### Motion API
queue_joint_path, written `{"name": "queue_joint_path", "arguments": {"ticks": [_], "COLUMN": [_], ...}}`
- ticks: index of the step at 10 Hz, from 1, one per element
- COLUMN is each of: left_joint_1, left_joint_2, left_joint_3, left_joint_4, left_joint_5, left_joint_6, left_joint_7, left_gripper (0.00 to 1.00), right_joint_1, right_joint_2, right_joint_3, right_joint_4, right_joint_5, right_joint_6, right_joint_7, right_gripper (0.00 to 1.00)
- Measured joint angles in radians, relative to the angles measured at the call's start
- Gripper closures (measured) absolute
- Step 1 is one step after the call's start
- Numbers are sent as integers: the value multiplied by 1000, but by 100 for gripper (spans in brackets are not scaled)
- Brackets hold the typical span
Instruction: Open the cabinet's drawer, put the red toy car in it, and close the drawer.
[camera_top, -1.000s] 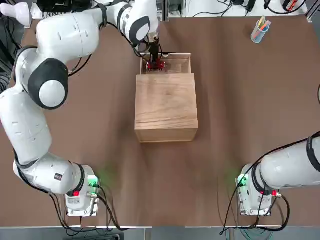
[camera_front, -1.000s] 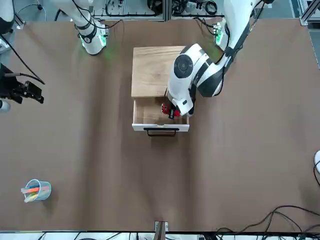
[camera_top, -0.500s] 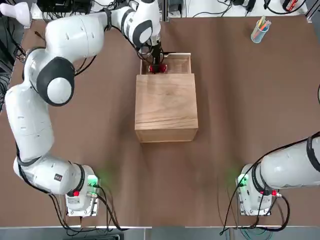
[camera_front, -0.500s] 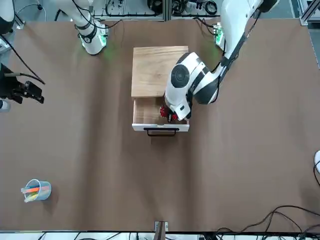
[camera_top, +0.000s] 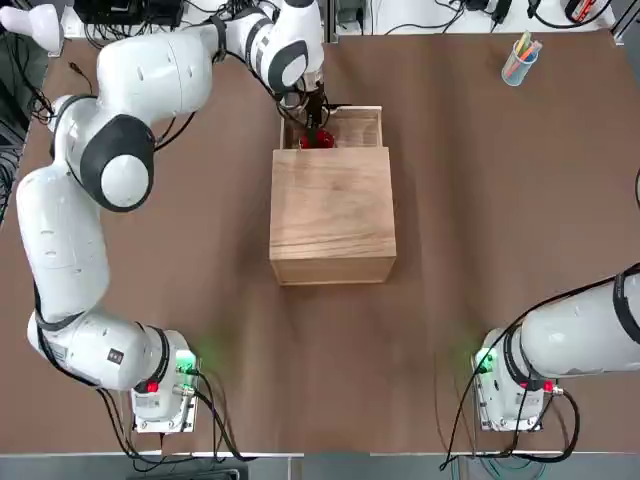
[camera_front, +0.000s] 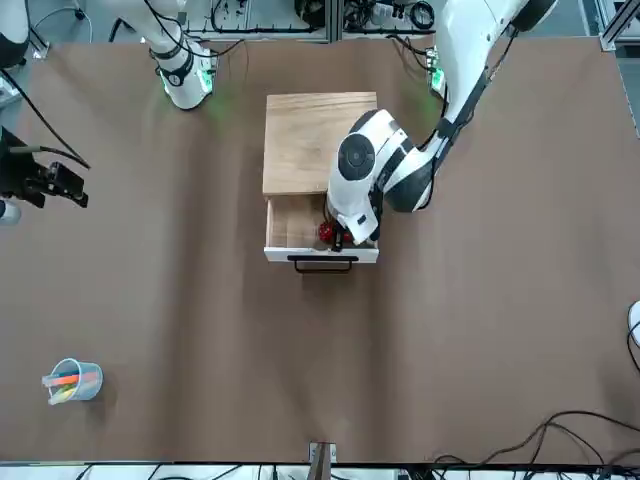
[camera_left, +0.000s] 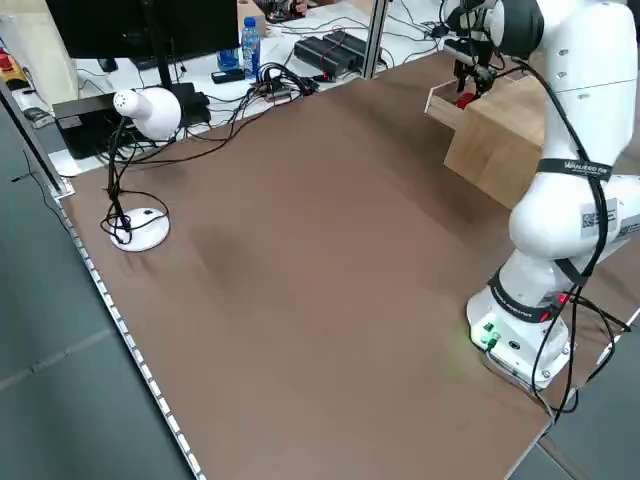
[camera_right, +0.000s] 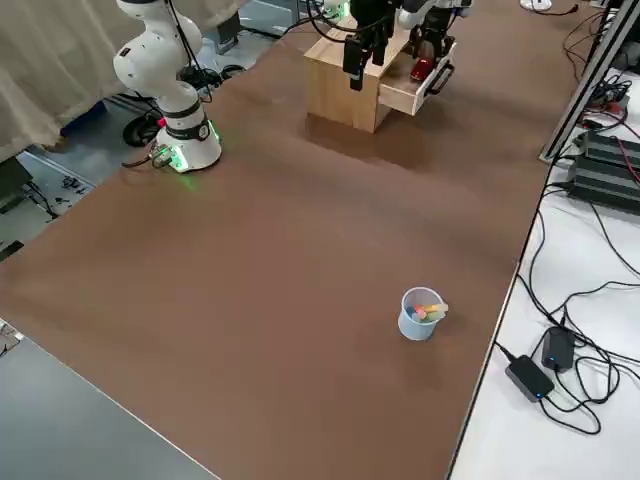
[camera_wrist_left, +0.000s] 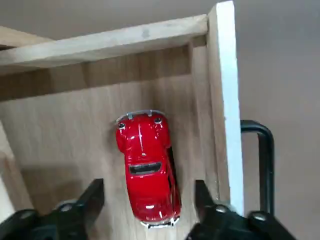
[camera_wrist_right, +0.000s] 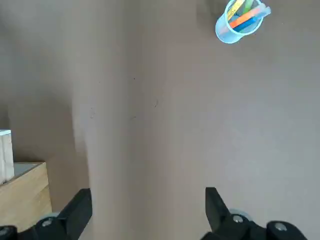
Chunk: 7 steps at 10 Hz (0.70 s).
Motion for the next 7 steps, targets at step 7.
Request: {"name": "queue_joint_path", "arguments": {"ticks": [7], "left_joint_1": [55], "left_joint_2": [-204], "left_joint_3": [0], "left_joint_4": [31], "left_joint_5": [14], "left_joint_6": [-212], "left_joint_7": [161], "left_gripper": [0], "right_joint_1": [47], "right_joint_2": [3], "right_joint_3": [12], "right_joint_4": [-1], "right_joint_5": [1], "right_joint_6": [-2], "right_joint_7": [0], "right_gripper": [0]}}
